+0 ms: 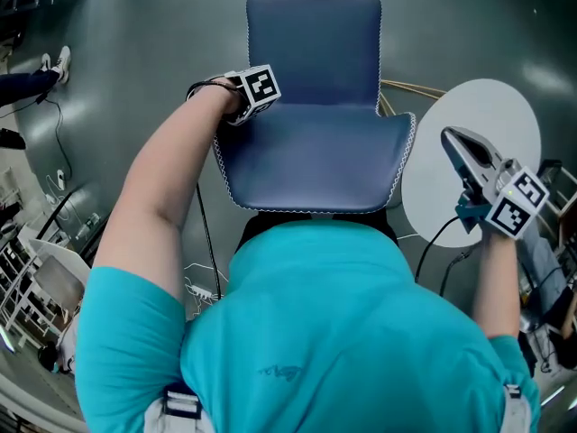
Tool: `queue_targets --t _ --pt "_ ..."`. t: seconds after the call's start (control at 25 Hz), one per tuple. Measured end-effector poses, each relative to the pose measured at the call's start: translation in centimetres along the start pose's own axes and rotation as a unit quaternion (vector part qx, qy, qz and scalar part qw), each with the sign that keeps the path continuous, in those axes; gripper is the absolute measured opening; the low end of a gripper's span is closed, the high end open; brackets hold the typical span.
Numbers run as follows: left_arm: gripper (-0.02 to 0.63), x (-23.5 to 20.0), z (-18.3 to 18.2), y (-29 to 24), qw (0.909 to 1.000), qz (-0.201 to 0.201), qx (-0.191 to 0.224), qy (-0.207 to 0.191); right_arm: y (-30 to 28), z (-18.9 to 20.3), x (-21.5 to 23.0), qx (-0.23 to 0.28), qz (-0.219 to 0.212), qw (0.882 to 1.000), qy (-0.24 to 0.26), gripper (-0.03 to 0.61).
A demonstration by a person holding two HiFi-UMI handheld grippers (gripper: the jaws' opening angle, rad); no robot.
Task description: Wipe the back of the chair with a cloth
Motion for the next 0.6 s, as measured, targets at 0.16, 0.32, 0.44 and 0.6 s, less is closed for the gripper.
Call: queue_targets --t 0.16,0.32,0.44,0.6 --pt "0.060 0.5 0.5 -1.8 0.9994 0.019 -0.030 -0.006 0.1 0.4 0.3 0.000 -0.005 1.000 0.007 -0.002" --pt "0.060 0.2 0.2 -2.4 0.9985 0.026 -0.049 -0.007 -0.1 0.0 0.9 0.007 -0.010 1.000 0.003 -0.002" --pt "0.060 -0.6 -1.1 -2.9 0.9976 0.034 -0.060 0.001 0.4 -0.9 2.5 0.014 -0.008 1.000 -0.004 -0.002" --pt "0.060 -1.3 -3.1 -3.9 0.9962 0.048 -0.070 0.019 1.6 -1.4 4.6 0.028 0.000 0.999 -0.017 -0.002"
Point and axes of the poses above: the fingertips, and each gripper's own axes: y backward along the fingers, x to its right, z out of its underside, the point moved 7 cm from there along y, backward along the fingers, and after that the axes turned 14 degrees about -z, right-handed, at the moved point
